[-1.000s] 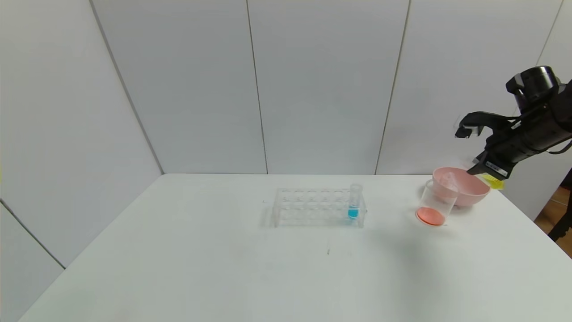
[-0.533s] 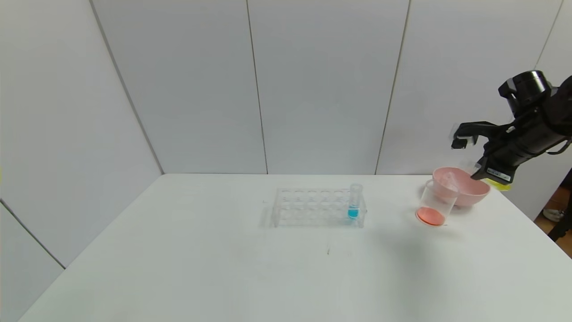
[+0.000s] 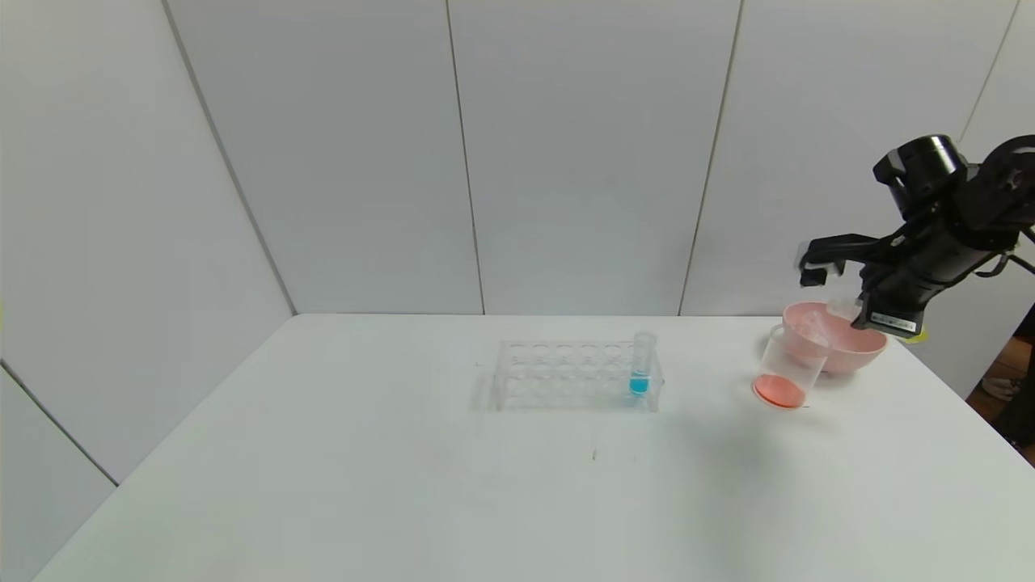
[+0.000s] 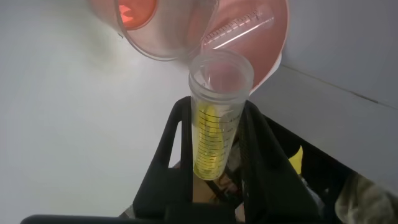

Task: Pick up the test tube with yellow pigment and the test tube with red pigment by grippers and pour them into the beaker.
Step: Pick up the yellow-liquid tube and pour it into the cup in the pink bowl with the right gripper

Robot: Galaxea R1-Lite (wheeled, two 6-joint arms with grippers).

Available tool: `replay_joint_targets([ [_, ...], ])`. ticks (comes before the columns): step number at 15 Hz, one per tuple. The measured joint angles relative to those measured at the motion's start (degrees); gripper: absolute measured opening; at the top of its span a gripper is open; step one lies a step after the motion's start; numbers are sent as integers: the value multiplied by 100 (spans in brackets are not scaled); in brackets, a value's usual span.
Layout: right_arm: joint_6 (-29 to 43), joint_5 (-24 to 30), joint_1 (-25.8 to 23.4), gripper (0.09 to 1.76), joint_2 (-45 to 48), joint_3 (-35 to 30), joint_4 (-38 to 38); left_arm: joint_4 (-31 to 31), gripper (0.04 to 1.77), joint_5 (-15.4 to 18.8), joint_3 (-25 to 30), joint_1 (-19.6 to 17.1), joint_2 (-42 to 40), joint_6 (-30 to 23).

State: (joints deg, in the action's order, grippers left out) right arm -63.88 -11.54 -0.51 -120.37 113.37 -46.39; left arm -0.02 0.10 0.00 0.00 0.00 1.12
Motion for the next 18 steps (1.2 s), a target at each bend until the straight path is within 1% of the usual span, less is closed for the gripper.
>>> replay_joint_targets([
  [5,-239,-496,163,50,-39,0,10,0,176,0,0,0,0,0],
  [8,-299,-673,229,50,-72,0,11,-2,176,0,0,0,0,2],
  [15,-367,-764,271,50,-207,0,49,-2,176,0,0,7,0,0],
  [18,-472,-892,274,50,-247,0,62,-5,176,-2,0,10,0,0],
])
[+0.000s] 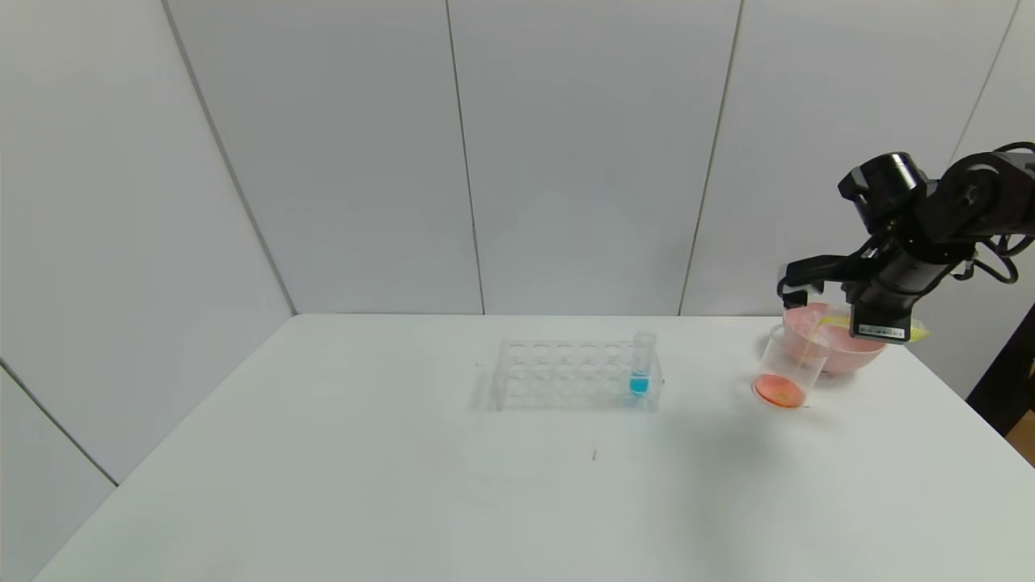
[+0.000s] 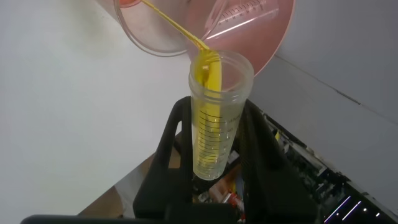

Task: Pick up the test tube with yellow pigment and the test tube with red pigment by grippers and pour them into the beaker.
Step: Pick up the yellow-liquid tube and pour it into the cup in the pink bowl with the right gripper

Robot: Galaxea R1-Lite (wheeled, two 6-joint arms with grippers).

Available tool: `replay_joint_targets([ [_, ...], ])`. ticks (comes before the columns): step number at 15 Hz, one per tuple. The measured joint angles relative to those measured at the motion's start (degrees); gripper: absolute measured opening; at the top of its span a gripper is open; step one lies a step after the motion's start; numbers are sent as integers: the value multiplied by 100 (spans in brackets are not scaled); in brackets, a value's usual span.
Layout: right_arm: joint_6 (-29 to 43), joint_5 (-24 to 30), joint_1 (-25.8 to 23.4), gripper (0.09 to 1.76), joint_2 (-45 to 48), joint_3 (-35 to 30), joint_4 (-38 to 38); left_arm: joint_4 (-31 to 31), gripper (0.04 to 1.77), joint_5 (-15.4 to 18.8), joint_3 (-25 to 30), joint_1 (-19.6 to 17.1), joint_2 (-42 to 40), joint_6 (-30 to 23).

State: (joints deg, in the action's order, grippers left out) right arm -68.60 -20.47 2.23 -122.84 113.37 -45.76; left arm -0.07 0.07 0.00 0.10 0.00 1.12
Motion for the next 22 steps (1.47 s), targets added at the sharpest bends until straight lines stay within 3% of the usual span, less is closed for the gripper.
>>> replay_joint_targets([
  [22,-407,-553,11,50,-56,44,219,5,176,2,0,0,0,2],
])
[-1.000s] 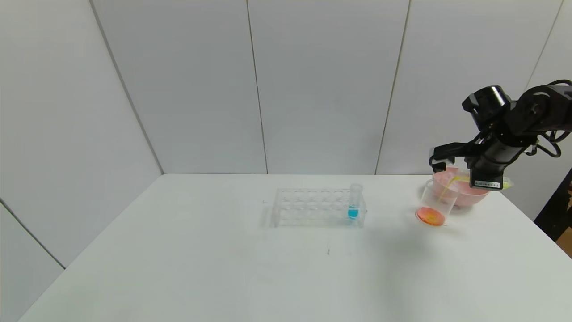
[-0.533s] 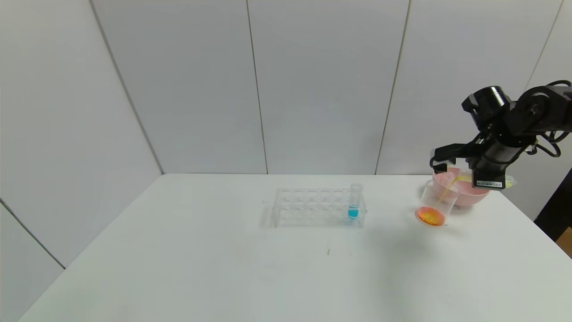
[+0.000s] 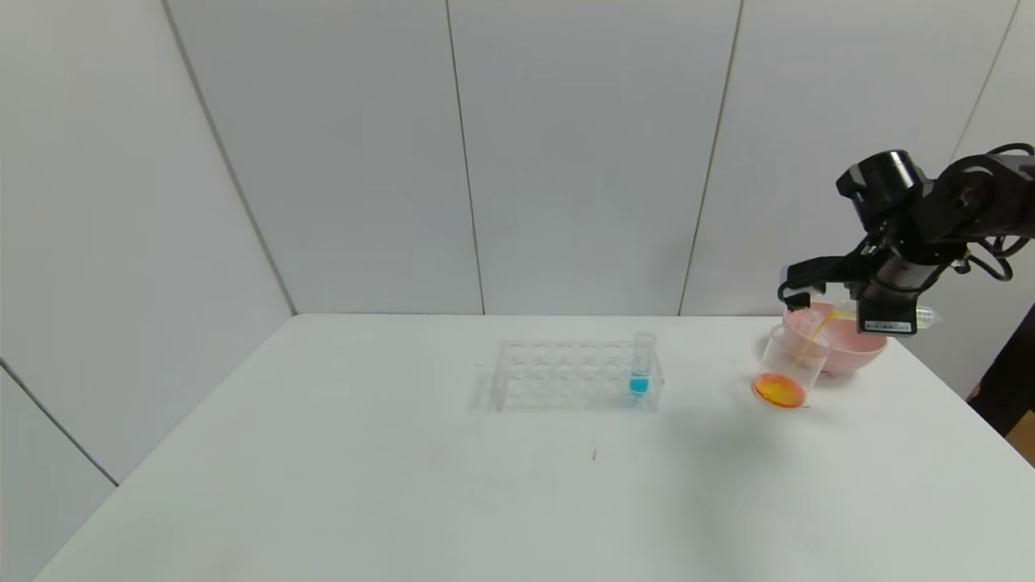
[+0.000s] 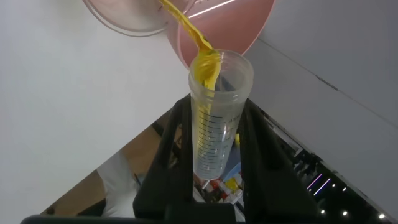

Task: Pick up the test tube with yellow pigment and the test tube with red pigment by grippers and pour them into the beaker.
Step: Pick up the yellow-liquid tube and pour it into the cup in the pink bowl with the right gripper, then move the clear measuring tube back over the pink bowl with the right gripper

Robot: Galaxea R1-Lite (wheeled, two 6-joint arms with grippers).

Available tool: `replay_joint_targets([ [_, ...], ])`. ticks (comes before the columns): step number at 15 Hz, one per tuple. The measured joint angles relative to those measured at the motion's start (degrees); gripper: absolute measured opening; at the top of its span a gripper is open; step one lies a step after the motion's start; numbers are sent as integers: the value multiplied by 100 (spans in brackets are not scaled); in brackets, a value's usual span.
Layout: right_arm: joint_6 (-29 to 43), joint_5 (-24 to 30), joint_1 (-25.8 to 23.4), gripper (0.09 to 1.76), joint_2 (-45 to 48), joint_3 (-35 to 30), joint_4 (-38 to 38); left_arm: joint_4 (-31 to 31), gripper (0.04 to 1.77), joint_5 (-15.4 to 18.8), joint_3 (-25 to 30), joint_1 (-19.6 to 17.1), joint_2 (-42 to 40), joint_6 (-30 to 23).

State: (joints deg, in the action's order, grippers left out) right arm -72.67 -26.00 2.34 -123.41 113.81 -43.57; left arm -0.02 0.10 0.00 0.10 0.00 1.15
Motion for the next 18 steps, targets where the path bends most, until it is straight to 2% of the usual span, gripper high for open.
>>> replay_joint_targets([
  [18,-463,-788,416,50,-77,0,73,-2,176,0,0,0,0,0],
])
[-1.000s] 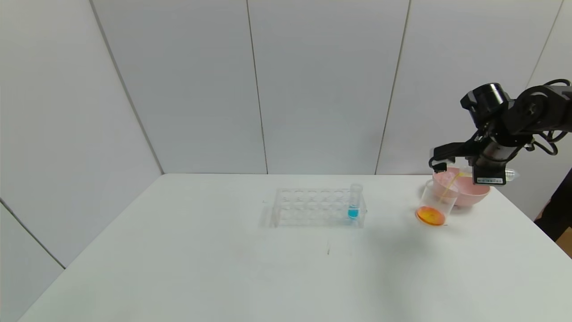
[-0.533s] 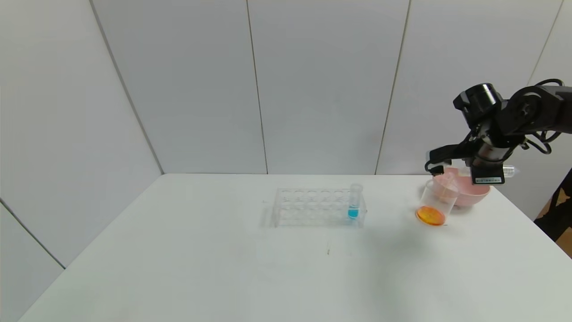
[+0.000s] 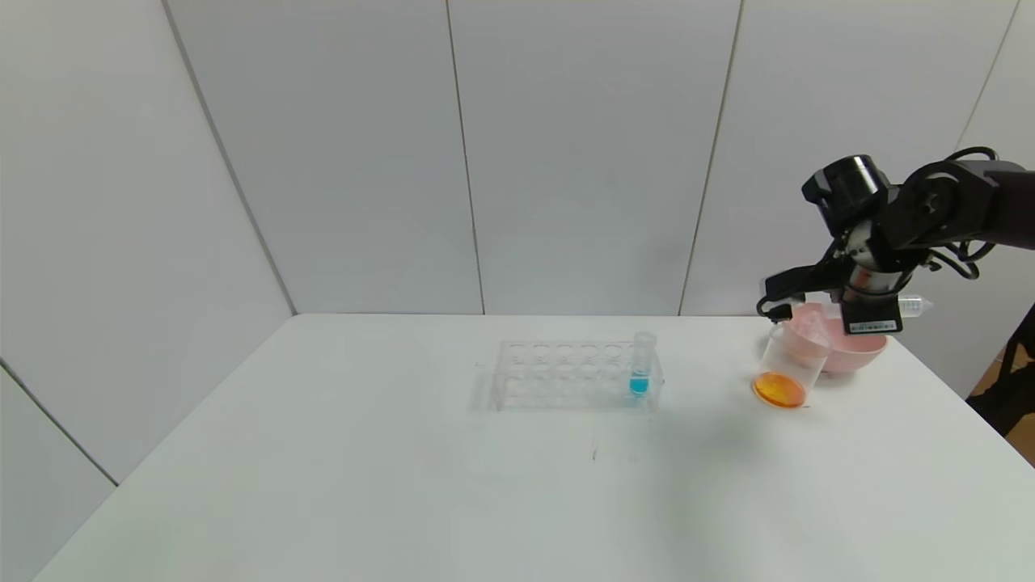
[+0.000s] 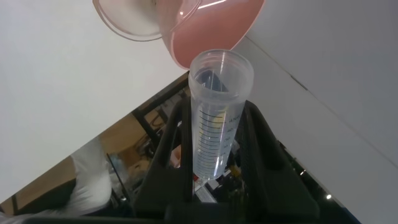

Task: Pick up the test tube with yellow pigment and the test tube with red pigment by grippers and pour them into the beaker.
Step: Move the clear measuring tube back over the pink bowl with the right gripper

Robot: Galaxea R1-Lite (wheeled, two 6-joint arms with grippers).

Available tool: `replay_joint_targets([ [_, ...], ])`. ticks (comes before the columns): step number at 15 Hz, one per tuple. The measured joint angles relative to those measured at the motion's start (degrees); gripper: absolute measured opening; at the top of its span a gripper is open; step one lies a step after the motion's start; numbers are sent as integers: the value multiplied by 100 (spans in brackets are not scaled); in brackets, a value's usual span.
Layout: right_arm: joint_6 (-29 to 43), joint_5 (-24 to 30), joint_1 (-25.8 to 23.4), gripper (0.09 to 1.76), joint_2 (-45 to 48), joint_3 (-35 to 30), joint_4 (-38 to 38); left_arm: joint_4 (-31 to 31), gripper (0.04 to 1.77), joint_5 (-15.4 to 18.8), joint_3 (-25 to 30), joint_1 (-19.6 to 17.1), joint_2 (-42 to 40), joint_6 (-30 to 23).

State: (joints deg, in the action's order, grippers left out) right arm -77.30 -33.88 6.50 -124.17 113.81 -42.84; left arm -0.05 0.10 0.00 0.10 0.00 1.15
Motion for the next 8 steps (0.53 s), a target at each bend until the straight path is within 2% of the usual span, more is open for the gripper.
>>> replay_joint_targets([
  [8,-5,5,13,50,-5,0,34,-2,176,0,0,0,0,0],
])
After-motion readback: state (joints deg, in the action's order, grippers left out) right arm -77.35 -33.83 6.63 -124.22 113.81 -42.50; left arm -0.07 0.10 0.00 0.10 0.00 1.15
